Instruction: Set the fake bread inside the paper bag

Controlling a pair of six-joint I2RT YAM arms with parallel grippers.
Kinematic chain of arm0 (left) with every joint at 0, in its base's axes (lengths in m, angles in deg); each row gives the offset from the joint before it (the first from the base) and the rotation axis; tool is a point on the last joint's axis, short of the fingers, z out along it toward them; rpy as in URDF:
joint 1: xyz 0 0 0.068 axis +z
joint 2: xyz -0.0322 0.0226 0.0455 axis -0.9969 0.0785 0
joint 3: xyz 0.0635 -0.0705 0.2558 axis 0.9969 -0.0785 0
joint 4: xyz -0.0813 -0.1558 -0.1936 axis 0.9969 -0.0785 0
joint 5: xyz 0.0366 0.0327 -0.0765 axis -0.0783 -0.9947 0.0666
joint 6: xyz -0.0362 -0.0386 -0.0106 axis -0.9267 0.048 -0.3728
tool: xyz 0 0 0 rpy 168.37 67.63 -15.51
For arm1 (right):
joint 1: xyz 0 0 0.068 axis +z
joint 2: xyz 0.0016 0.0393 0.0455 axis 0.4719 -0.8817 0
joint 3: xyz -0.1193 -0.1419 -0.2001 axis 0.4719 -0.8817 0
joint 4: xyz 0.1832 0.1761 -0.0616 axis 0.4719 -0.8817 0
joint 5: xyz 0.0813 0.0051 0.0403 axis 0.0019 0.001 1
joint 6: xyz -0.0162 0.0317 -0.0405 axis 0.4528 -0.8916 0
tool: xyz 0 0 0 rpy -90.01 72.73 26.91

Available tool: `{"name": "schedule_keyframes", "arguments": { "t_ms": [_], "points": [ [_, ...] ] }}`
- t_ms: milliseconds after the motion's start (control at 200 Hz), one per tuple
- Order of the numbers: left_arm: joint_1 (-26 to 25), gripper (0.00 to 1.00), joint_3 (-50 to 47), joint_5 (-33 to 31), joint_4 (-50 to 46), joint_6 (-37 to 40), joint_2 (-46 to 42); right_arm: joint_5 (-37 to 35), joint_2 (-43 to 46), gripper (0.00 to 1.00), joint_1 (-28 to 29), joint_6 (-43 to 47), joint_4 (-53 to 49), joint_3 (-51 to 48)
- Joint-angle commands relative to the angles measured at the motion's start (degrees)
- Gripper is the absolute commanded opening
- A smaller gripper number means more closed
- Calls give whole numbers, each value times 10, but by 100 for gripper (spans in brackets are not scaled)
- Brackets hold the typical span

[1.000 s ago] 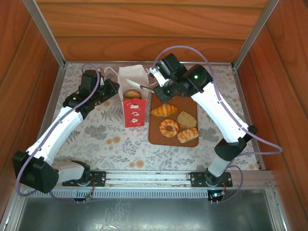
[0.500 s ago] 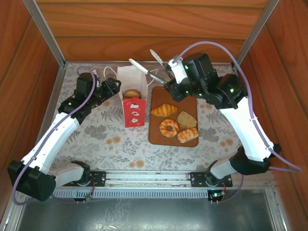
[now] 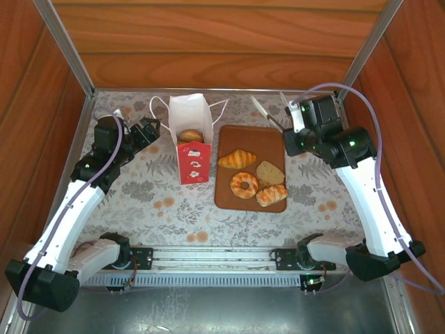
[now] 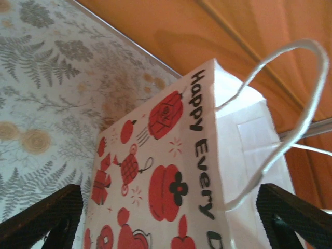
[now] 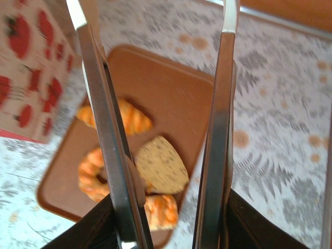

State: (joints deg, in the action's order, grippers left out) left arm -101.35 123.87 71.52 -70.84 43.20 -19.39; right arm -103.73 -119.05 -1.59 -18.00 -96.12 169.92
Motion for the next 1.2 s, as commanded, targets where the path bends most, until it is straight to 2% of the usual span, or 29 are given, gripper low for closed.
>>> {"name": "schedule_keyframes", "arguments": {
  "t_ms": [0,100,290,455,590,740,950,1195],
  "points": [
    [15,96,-5,-3,-4,13,-11,-13,16,45,-27,23,31,-58],
    [18,98,10,13,-4,24,-5,-22,28,45,-41,58,59,-112],
    [18,98,24,30,-3,24,7,12,57,46,-43,166,107,-184],
    [18,98,30,45,-4,27,23,-19,75,49,-44,276,146,-227],
    [18,99,40,77,-4,21,28,-33,73,48,-52,310,150,-240],
    [18,99,37,104,-4,13,21,-18,75,44,-63,334,154,-256],
    [15,99,25,132,-3,-8,7,-10,83,44,-69,415,159,-277],
    [-34,98,17,121,-3,-44,31,19,70,44,-68,503,144,-276]
  ]
}}
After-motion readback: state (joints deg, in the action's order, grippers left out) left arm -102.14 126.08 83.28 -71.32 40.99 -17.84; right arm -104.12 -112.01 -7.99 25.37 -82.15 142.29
